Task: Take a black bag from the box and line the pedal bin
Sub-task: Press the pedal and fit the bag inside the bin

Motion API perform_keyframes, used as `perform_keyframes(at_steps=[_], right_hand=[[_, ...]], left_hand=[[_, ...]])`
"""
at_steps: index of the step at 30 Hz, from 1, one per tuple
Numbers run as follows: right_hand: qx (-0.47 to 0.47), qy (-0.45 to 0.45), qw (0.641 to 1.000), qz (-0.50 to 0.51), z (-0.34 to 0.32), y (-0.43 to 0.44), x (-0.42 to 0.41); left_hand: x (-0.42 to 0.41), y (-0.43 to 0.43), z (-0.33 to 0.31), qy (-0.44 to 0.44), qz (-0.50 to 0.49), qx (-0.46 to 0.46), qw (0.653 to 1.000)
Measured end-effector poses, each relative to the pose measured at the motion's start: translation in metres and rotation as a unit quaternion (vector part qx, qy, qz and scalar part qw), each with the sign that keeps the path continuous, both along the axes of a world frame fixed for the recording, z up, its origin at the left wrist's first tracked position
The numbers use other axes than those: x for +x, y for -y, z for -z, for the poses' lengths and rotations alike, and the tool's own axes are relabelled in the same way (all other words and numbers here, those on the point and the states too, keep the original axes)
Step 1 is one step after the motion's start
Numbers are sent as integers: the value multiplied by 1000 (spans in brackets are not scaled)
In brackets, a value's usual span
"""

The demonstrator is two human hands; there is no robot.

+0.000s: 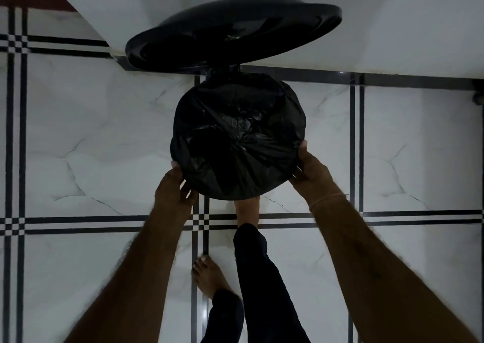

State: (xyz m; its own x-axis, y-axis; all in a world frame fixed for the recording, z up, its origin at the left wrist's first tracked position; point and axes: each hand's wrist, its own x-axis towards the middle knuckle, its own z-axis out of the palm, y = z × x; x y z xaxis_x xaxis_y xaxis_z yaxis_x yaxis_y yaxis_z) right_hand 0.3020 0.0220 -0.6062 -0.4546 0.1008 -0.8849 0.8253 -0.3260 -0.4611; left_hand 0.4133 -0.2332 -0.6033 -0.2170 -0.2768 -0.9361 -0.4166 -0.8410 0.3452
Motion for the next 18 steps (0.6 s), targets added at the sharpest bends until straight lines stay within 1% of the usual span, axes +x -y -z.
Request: perform_keyframes(at_steps=[3,5,7,8,10,12,14,16,18], right_hand=[[76,21,996,-48,4,-2,-8],[157,3,985,-73,5,3,-13],[251,-54,962,-98,4,13,-18],[282,-82,950,-110,1,18,-18],[309,-136,933,-126,-1,26,-19],[312,-163,928,-122,2,29,-24],[260,-167,947,-84,8,25,-30],[183,-143,971,-63,11,14,-36],[135,-90,983,-84,11,0,-42]], left_hand=[[-4,7,9,45,24,-42,998],[-8,11,12,47,18,-110,993],[-18,15,9,24,14,-188,982],[-25,17,6,1,19,-210,977],[-41,20,2,-55,60,-229,970],[-53,22,2,-87,107,-232,963],[-60,26,6,-86,111,-222,965],[-60,33,11,-89,85,-171,978],[-57,41,19,-81,64,-118,988]])
